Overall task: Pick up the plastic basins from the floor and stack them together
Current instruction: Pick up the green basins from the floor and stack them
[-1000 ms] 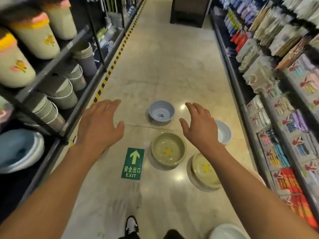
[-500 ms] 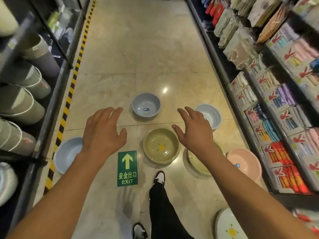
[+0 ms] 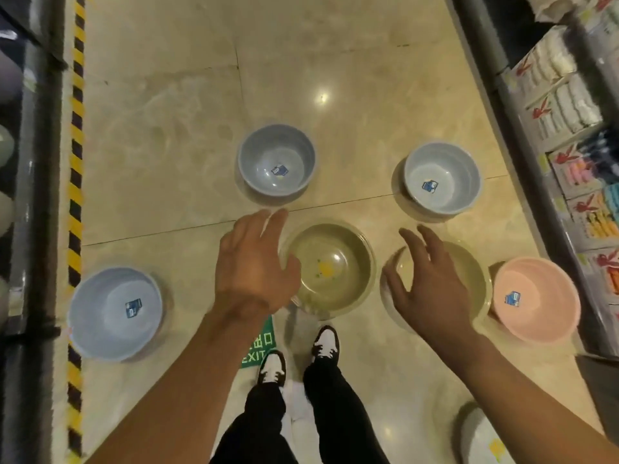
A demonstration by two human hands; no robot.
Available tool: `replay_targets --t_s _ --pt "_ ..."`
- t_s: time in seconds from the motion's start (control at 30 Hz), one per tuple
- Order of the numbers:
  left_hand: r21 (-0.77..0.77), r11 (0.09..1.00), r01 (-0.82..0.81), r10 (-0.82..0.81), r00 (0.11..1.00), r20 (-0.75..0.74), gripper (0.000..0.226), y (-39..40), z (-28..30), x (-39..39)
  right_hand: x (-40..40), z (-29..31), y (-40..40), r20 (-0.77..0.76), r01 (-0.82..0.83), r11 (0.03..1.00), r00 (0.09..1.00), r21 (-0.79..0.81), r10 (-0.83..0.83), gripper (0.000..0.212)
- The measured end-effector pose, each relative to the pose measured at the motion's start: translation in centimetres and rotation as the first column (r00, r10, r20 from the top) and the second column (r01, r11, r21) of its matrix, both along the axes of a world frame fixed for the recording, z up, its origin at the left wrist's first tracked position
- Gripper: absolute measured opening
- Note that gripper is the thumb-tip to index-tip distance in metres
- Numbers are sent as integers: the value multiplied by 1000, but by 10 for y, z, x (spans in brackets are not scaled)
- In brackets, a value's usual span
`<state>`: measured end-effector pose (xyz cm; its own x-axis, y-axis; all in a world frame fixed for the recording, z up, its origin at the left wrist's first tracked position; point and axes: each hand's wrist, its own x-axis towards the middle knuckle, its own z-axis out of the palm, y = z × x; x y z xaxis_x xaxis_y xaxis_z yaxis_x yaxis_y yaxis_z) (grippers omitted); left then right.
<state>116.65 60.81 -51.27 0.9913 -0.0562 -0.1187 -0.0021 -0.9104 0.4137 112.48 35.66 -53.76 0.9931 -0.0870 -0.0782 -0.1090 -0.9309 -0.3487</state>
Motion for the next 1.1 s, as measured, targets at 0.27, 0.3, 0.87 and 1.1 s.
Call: replay_targets --t_s 0.27,0.3,0.87,1.1 --pt "121 965 234 -200 950 -241 71 -15 -253 52 19 -230 -14 -178 195 981 965 2 -191 62" --pt "140 954 263 -222 941 -255 71 -13 -283 57 21 -260 -17 -205 206 979 958 0 -202 63" --pt "57 997 47 -19 913 -408 94 6 -536 41 -12 -523 -38 -390 538 824 807 177 -443 87" --pt "93 995 -44 73 941 -330 72 -8 -475 57 6 -471 -47 -410 621 767 749 161 -520 88"
